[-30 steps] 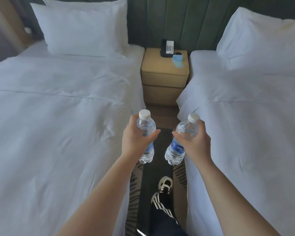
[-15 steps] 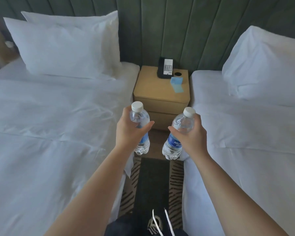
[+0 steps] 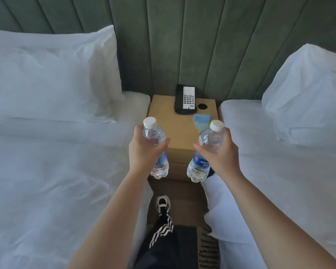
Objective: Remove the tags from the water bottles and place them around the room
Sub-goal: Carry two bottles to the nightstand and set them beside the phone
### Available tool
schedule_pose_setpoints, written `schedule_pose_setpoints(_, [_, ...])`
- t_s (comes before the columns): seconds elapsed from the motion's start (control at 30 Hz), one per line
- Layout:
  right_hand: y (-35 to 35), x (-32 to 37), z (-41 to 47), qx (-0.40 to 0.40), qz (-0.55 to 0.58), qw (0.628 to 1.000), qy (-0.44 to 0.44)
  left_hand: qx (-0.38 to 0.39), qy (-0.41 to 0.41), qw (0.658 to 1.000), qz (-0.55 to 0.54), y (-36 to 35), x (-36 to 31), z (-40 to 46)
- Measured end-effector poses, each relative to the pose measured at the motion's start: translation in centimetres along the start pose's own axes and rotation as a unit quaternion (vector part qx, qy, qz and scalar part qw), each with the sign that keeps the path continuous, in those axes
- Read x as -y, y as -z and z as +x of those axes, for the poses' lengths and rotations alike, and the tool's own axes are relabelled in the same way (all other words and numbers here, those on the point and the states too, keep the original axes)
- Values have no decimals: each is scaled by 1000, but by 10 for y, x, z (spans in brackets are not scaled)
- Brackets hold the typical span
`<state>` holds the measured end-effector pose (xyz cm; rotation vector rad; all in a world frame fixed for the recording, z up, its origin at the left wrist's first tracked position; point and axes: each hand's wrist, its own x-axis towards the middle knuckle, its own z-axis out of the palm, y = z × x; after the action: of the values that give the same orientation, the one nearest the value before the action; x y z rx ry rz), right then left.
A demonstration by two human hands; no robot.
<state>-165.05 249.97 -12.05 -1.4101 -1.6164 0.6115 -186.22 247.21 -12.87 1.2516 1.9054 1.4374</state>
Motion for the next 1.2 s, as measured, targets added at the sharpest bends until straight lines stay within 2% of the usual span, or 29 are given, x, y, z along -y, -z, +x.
schedule_pose_setpoints(0.17, [-71,-14,125,32,-7,999,-27,3,4,1000,-11,-44,19,140])
schedule_pose_setpoints(0.43, [-157,-25,276,85,28,993,-82,42,47,998,-12,-90,48,310])
schedule_pose_setpoints(0.7, [-220,-53,380,118,35,989,-77,75,84,994,11,-133,86,416])
schedule_pose_setpoints(0.93, [-285,-108,459,165,50,983,-70,120,68,990,40,-185,125,495])
schedule_pose_setpoints(1.2, [-349,-171,534,160,82,981,-69,135,42,990,11,-252,179,569])
